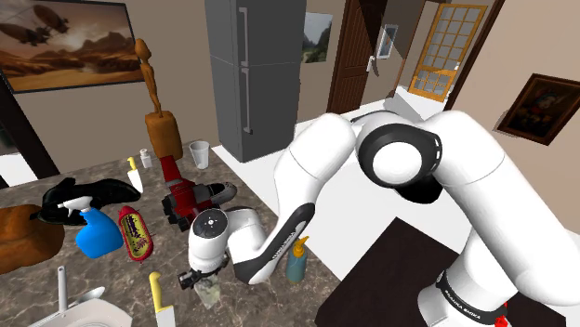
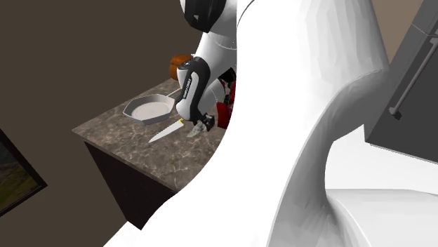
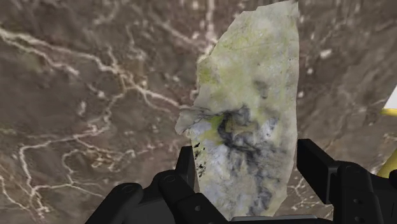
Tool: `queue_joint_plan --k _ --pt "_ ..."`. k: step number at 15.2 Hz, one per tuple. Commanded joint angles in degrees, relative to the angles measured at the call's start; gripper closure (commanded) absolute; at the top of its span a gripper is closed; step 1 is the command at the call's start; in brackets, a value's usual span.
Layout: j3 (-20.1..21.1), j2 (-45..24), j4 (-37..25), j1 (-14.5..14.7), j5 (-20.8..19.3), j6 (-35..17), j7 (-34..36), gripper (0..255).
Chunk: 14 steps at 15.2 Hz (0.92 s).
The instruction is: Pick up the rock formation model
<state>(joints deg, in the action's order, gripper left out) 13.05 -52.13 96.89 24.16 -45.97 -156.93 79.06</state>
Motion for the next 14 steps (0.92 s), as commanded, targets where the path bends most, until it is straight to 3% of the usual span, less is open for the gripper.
queue_joint_plan --k 1,14 --pt "0.6 1.3 0.8 -0.5 0.4 0.6 -0.6 255" --pt "4.3 8.5 4.5 -3.3 3.5 4.6 -3.7 255"
